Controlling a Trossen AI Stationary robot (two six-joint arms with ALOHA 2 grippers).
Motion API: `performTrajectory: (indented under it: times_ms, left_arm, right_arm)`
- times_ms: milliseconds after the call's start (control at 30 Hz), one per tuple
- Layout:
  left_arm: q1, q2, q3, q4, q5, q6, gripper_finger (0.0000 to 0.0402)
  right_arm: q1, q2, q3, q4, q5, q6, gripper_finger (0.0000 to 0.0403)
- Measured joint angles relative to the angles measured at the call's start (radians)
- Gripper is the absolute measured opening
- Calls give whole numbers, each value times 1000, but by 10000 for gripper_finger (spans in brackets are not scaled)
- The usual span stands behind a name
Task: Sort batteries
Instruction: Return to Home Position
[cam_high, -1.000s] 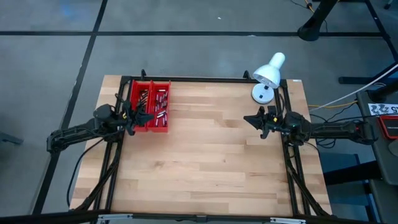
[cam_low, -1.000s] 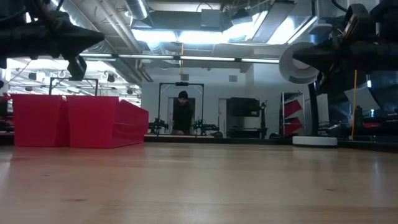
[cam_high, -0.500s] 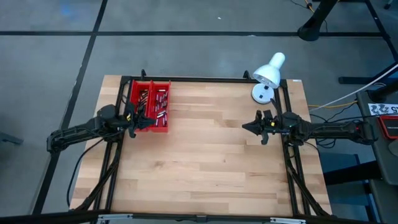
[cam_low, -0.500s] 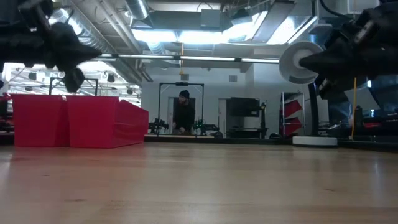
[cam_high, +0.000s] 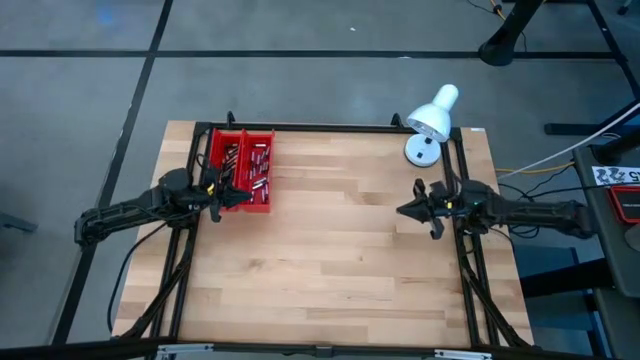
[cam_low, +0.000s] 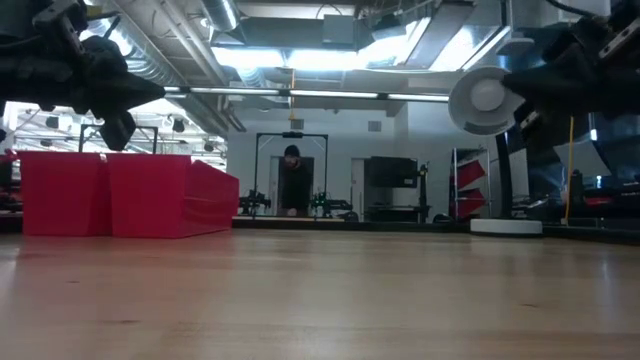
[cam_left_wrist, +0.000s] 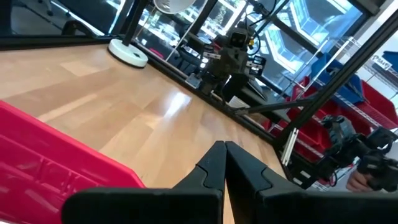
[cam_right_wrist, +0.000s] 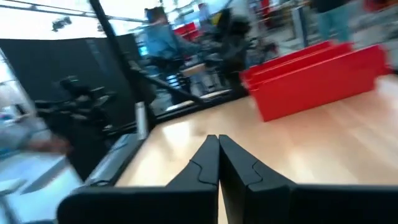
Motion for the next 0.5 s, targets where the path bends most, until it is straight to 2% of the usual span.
performTrajectory:
  times_ms: [233, 333, 500]
  left_arm:
    - [0, 0, 0, -1, 0, 7, 0]
    - [0, 0, 0, -1, -1, 7, 0]
    - [0, 0, 0, -1, -1, 8, 0]
  right_arm:
    - [0, -174, 0, -240, 201, -59, 3]
    - [0, -235, 2, -308, 230, -68, 3]
    - [0, -241, 3, -309, 225, -67, 3]
